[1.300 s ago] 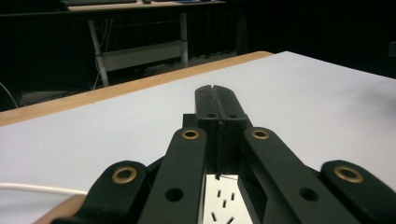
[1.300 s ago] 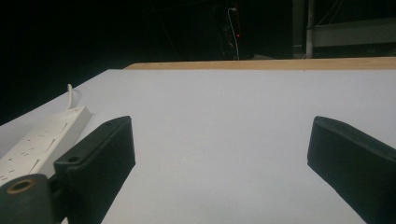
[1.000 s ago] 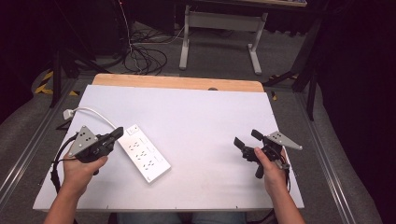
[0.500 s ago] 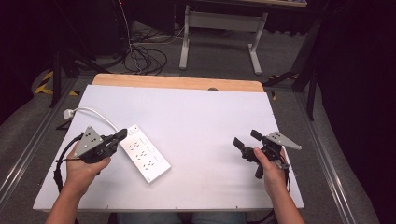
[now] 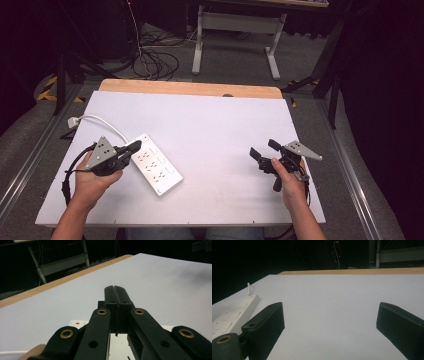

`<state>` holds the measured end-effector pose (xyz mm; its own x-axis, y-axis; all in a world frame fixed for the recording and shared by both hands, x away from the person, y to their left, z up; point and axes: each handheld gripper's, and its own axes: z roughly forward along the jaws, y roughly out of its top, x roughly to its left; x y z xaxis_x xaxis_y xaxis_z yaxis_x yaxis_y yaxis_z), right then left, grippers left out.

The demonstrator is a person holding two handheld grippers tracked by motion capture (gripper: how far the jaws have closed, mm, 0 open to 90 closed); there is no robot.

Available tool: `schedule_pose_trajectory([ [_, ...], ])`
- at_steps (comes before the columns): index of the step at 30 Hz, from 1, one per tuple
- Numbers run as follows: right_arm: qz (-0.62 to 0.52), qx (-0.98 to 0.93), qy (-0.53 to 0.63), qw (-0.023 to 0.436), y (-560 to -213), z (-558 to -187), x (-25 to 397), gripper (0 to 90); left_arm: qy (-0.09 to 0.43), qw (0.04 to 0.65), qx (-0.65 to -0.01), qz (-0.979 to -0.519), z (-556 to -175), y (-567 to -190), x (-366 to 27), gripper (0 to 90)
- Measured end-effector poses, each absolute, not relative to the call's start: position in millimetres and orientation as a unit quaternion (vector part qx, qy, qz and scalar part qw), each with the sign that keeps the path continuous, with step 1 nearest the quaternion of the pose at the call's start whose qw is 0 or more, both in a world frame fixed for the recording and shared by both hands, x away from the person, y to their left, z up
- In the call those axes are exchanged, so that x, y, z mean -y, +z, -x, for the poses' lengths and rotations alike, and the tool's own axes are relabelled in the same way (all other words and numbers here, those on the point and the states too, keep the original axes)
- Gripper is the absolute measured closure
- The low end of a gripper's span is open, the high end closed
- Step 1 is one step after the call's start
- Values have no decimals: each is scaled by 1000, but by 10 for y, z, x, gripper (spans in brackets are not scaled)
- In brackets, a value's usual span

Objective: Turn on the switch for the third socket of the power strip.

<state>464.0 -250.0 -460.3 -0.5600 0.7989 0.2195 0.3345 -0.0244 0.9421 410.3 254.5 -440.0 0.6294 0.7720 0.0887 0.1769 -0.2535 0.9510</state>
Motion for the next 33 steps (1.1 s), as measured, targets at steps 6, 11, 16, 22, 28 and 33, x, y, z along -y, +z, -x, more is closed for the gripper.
schedule_pose_trajectory([
  [6,-424,-669,577,201,-4603,-4640,2501,83,283,518,-319,-741,-4107,-4407,-2527,898],
  [11,-424,-669,576,200,-4605,-4641,2496,83,283,513,-312,-748,-4111,-4415,-2493,898],
  [16,-424,-669,576,200,-4605,-4641,2496,84,279,512,-308,-752,-4117,-4423,-2470,898],
  [22,-426,-668,576,200,-4606,-4638,2498,84,275,509,-303,-758,-4122,-4429,-2445,898],
  [28,-426,-670,575,198,-4608,-4637,2491,85,271,506,-299,-762,-4126,-4438,-2418,898],
  [33,-425,-671,574,198,-4611,-4639,2489,85,270,500,-290,-770,-4135,-4449,-2381,898],
])
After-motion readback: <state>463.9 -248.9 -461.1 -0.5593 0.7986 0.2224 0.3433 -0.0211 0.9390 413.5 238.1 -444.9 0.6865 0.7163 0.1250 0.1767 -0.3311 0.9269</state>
